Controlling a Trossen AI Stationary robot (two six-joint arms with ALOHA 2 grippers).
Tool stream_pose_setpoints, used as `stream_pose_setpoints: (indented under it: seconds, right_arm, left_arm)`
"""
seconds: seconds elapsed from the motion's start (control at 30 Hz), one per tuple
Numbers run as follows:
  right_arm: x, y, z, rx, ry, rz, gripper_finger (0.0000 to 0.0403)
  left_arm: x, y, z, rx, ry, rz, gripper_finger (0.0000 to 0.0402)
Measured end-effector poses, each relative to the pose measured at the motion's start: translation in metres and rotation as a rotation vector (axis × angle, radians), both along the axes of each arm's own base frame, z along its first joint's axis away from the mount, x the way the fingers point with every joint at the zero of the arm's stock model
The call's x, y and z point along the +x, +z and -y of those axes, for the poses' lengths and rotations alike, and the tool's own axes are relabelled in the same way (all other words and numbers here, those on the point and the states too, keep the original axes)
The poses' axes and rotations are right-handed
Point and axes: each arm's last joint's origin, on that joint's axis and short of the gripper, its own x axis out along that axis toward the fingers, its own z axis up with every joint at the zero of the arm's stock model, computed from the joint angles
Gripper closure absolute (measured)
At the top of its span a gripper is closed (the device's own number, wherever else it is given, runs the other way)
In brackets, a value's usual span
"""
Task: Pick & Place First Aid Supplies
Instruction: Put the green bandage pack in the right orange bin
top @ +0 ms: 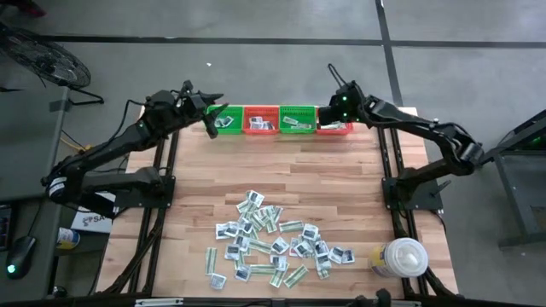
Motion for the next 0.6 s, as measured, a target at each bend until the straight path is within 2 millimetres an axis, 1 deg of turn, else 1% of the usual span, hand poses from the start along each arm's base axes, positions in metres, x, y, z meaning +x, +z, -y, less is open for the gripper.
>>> stream_pose_setpoints:
  seconds: [0.1,0.2,0.37,0.6]
  right_arm:
    - [-0.011,-0.008,0.009,0.089,-0.05,-0.013,0.0403]
    - [-0.016,-0.017,0.018,0.179,-0.07,0.019,0.0403]
    - [-0.017,-0.034,0.028,0.285,-0.102,0.039,0.0403]
    - [-0.011,-0.052,0.035,0.341,-0.127,0.022,0.0403]
  left_arm:
    - [-0.004,-0.002,-0.006,-0.017,-0.006,-0.017,0.0255]
    - [-0.009,-0.004,-0.011,-0.034,-0.002,-0.031,0.0255]
    - [-0.016,-0.007,-0.018,-0.06,-0.015,-0.047,0.0255]
    - [-0.021,-0.012,-0.022,-0.105,-0.047,-0.074,0.0255]
